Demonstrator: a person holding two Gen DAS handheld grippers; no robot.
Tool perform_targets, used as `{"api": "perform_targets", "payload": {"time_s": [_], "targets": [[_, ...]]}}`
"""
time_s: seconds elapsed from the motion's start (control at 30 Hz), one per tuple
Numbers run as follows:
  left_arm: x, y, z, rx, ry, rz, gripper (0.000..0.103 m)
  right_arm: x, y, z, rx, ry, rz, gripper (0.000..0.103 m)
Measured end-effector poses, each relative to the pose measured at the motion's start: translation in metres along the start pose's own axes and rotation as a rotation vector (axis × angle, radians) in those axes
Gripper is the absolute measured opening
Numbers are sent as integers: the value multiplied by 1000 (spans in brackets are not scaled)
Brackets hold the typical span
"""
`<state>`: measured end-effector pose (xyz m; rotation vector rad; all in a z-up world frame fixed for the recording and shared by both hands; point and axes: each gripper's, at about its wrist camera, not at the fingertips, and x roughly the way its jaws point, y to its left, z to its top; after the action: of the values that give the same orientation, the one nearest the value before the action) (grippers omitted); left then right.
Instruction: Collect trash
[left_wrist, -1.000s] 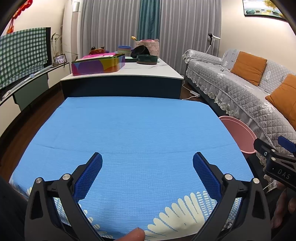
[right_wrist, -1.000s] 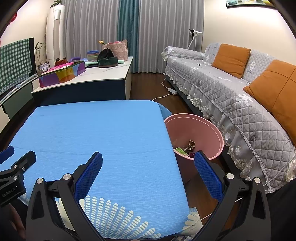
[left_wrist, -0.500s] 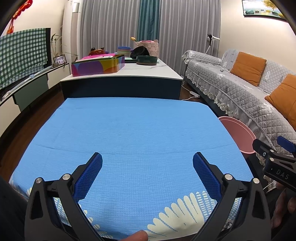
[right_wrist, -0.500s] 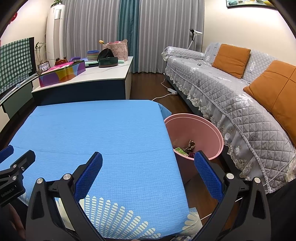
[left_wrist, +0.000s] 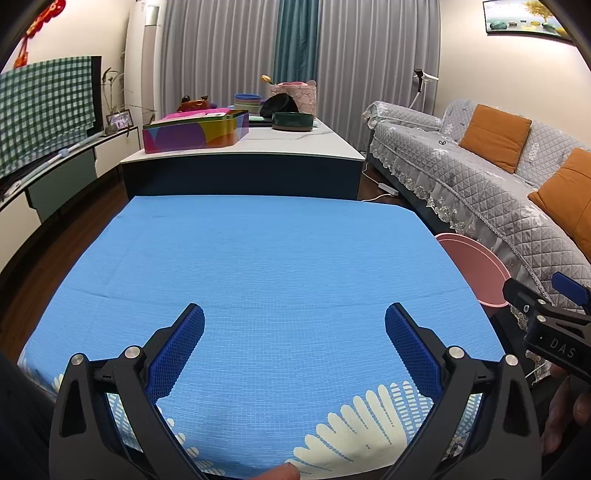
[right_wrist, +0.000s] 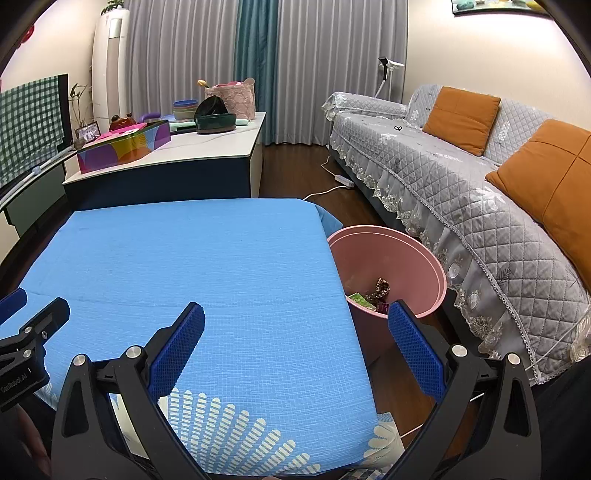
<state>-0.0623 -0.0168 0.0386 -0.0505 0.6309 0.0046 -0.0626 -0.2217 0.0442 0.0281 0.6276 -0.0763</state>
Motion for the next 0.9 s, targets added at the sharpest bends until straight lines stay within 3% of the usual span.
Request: {"api": "perform_targets", "payload": {"time_s": [0.9], "targets": [[3, -1, 1, -8, 10, -11, 95, 0, 0, 0, 1, 1, 0, 98]]}}
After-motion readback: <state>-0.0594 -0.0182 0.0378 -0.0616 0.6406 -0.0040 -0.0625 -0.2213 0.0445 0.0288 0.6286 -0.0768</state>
